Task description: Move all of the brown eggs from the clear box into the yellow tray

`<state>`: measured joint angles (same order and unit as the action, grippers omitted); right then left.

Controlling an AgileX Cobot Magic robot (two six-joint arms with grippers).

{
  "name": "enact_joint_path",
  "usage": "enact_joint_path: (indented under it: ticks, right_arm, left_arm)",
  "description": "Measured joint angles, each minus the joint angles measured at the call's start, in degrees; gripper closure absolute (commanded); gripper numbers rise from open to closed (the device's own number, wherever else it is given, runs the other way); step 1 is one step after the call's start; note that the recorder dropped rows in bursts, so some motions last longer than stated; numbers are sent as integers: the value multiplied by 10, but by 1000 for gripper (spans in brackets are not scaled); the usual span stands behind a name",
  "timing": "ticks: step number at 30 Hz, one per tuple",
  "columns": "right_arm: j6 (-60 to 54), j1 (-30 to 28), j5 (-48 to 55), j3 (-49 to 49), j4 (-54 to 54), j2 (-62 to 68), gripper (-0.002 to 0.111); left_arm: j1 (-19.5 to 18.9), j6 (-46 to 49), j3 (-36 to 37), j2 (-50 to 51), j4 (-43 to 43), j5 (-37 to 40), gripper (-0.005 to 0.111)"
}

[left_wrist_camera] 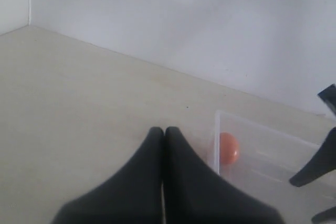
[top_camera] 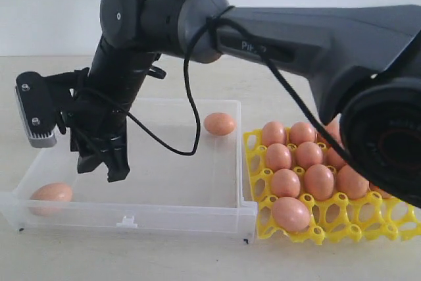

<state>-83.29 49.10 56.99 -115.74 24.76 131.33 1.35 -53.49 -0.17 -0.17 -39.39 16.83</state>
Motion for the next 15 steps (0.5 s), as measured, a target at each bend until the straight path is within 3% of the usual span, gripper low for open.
enact_joint_path:
  ticks: [6,15]
  right_arm:
    - [-39,0,-111,0,64,48,48]
    - [-68,0,-85,0,106,57,49]
  left_arm:
    - [0,-35,0,0,-46,-15,111]
    - [0,-35,0,0,-126,-16,111]
